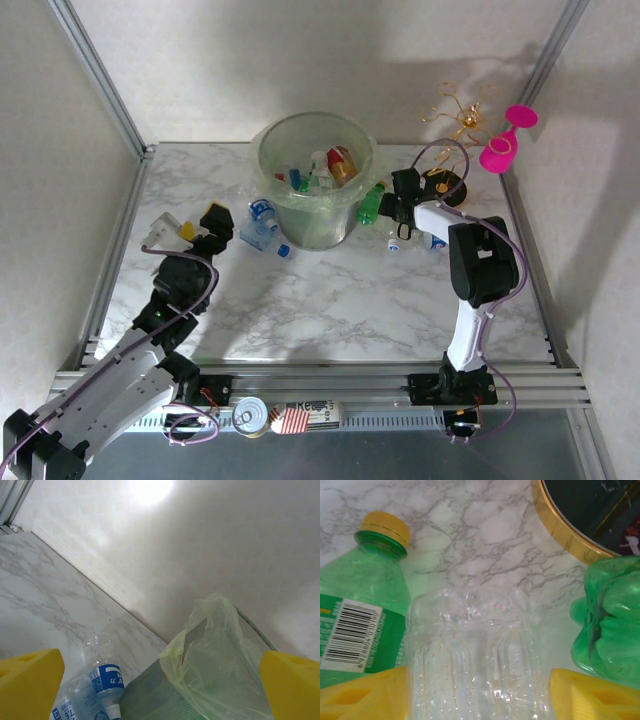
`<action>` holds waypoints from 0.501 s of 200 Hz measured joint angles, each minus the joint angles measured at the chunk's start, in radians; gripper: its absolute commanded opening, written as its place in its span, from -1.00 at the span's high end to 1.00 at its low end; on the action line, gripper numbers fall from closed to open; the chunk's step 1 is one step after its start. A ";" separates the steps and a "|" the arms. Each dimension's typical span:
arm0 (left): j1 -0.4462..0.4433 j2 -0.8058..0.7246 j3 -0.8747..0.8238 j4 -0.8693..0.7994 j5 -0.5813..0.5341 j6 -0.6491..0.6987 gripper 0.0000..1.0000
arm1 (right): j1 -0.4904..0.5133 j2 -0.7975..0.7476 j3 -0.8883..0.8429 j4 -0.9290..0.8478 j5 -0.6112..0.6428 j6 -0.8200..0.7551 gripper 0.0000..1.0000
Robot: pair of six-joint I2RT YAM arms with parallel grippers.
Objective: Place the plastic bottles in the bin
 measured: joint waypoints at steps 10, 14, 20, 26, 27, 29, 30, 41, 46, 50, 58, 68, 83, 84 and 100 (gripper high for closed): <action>0.000 0.000 0.000 0.000 0.000 -0.001 -0.99 | 0.000 0.006 0.000 0.001 0.000 0.000 -0.45; 0.000 0.000 0.000 0.000 0.000 -0.001 -0.99 | 0.000 0.010 0.000 0.002 0.000 0.000 -0.46; 0.000 0.000 0.000 -0.001 0.000 -0.002 -0.99 | 0.000 0.013 0.000 0.001 0.000 0.000 -0.46; 0.000 0.000 0.000 -0.001 0.000 -0.004 -0.99 | 0.000 0.017 0.000 0.002 0.000 0.000 -0.46; 0.000 0.000 0.000 0.000 0.000 -0.004 -0.99 | 0.000 0.018 0.000 0.002 0.000 0.000 -0.46; 0.000 0.000 0.000 -0.001 0.000 -0.005 -0.99 | 0.000 0.019 0.000 0.002 0.000 0.000 -0.46; 0.000 0.000 0.000 -0.001 0.000 -0.005 -0.99 | 0.000 0.019 0.000 0.002 0.000 0.000 -0.46; 0.000 -0.002 0.000 -0.002 0.000 -0.005 -0.99 | 0.000 0.025 0.000 0.003 -0.001 0.000 -0.45; 0.000 -0.004 0.000 -0.004 0.000 -0.005 -0.99 | 0.000 0.027 0.000 0.003 -0.002 0.000 -0.45; 0.000 -0.006 0.000 -0.006 0.000 -0.005 -0.99 | 0.000 0.028 0.000 0.003 -0.003 0.000 -0.45; 0.000 -0.011 0.000 -0.010 0.000 -0.007 -0.99 | 0.000 0.029 0.000 0.003 -0.004 0.000 -0.44; 0.000 -0.018 -0.001 -0.016 -0.001 -0.008 -0.99 | 0.000 0.030 0.000 0.003 -0.007 0.000 -0.41; 0.000 -0.024 -0.001 -0.019 -0.003 -0.008 -0.99 | 0.000 0.031 0.000 0.005 -0.009 0.002 -0.33; 0.000 -0.024 -0.001 -0.019 -0.004 -0.008 -0.99 | 0.000 0.031 0.000 0.005 -0.009 0.003 -0.32; 0.000 -0.027 -0.001 -0.022 -0.005 -0.008 -0.99 | 0.000 0.031 0.000 0.013 -0.012 0.004 -0.24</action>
